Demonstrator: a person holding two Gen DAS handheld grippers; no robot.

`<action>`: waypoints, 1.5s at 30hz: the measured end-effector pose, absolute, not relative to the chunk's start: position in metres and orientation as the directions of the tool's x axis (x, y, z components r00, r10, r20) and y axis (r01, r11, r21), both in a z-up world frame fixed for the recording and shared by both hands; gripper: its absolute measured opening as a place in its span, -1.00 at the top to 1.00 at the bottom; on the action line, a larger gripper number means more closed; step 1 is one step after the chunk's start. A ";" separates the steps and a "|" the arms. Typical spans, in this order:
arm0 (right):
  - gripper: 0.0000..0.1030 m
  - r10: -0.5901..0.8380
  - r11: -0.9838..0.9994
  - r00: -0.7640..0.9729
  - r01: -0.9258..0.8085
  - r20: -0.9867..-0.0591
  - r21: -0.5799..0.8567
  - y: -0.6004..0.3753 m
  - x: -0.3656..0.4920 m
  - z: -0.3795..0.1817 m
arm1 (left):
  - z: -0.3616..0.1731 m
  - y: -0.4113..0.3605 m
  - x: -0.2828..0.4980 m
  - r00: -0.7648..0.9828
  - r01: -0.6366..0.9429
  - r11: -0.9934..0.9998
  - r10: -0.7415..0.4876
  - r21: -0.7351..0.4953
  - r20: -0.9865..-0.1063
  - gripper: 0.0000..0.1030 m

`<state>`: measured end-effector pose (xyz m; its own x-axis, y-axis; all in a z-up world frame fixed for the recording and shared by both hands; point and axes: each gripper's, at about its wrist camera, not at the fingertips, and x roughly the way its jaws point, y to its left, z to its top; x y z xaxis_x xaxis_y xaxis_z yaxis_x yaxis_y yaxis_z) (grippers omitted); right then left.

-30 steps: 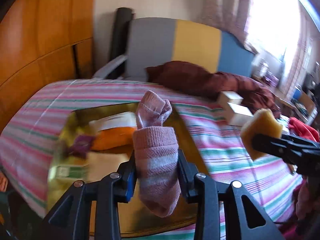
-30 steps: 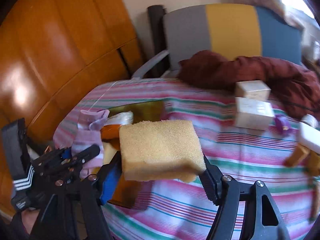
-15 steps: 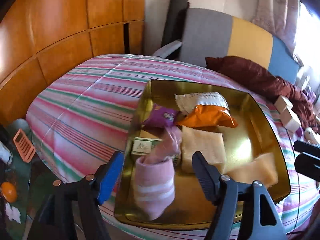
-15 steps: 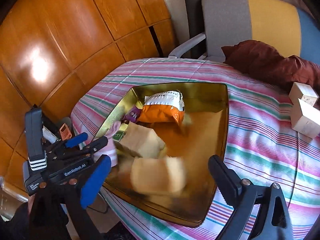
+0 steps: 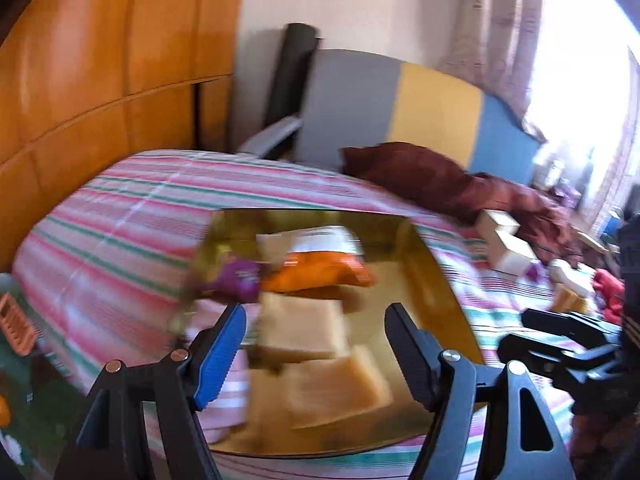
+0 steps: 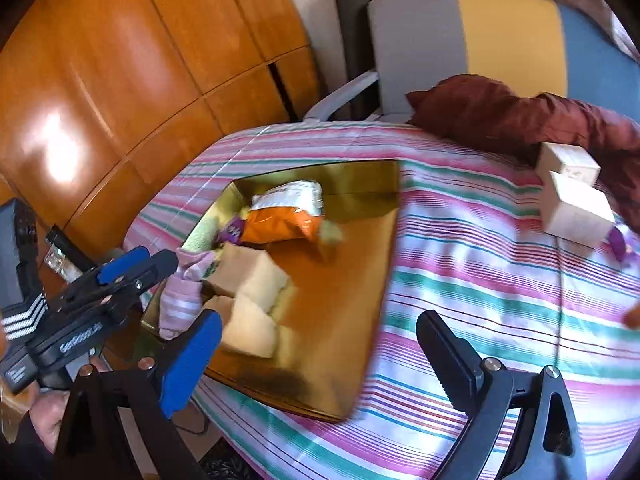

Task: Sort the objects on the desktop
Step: 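Withdraw both tools from the tray back toward the pile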

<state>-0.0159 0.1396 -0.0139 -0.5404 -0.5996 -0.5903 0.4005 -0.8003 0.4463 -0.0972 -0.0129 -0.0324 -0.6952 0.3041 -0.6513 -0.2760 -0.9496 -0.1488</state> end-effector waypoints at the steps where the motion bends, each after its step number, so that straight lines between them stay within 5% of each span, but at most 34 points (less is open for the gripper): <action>1: -0.91 -0.585 -0.811 -0.555 0.382 -0.591 0.443 0.149 -0.015 -0.014 | -0.032 -0.007 -0.096 -0.688 -0.292 -0.944 0.320 -0.154 -0.651 -0.39; 24: -0.91 -0.285 -0.905 -0.684 -0.041 -0.672 0.424 0.384 -0.019 -0.039 | -0.014 0.167 -0.089 -0.475 -0.674 -0.735 0.513 -0.080 -0.715 -0.41; 28: -0.91 -0.263 -0.913 -0.681 -0.052 -0.683 0.404 0.407 -0.024 -0.039 | -0.011 0.200 -0.099 -0.425 -0.745 -0.665 0.537 -0.055 -0.729 -0.42; 32: -0.91 -0.245 -0.926 -0.670 -0.052 -0.700 0.374 0.423 -0.027 -0.042 | -0.008 0.232 -0.111 -0.407 -0.802 -0.597 0.543 0.004 -0.734 -0.69; 45: -0.92 -0.261 -0.939 -0.626 -0.010 -0.735 0.342 0.468 -0.058 -0.068 | -0.039 0.329 -0.172 -0.316 -0.932 -0.320 0.491 0.169 -0.812 -0.78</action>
<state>-0.0575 0.4679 -0.0678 -0.6258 -0.2613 -0.7349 -0.0098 -0.9395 0.3425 -0.1722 0.3293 -0.0388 -0.3157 0.4906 -0.8122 -0.9321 -0.3204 0.1688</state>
